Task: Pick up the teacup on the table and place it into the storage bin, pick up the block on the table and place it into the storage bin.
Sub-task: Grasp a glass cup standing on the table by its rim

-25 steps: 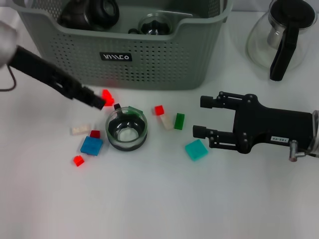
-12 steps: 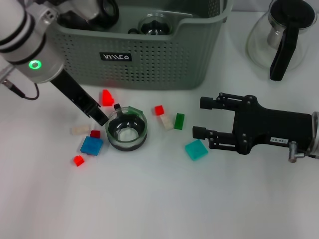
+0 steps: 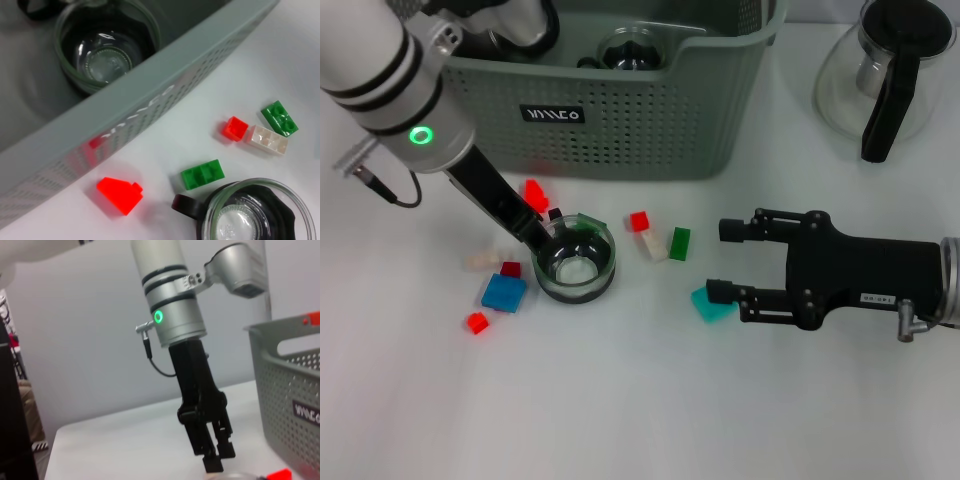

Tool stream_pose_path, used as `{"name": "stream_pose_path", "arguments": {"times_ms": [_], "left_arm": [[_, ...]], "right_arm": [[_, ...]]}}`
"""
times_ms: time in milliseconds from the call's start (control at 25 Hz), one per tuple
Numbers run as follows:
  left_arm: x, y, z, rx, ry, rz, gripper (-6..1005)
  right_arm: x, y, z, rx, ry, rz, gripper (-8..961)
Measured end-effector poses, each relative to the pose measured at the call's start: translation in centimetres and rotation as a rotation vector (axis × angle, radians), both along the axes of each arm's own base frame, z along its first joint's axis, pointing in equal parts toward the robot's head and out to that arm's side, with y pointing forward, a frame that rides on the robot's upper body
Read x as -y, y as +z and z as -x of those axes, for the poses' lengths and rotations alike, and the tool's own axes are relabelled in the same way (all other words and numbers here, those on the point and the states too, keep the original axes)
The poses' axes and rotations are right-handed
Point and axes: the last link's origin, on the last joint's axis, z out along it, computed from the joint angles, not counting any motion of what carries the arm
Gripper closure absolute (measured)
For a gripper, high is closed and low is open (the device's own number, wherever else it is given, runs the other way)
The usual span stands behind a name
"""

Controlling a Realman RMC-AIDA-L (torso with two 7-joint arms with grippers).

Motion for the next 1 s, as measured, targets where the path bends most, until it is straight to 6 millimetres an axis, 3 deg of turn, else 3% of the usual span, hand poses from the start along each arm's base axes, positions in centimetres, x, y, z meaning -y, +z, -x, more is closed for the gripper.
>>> {"name": "stream_pose_path", "arguments": {"times_ms": [520, 1000], "left_arm": [[-0.7, -2.5, 0.2, 0.018, 0.016, 0.000, 573], [-0.8, -2.7, 1.5, 0.003, 0.038, -0.016, 596]], "right_arm": [[0.1, 0.6, -1.0, 0.027, -0.013, -0.005, 208], [0.0, 0.5, -0.8, 0.025, -0.008, -0.003, 209]]}}
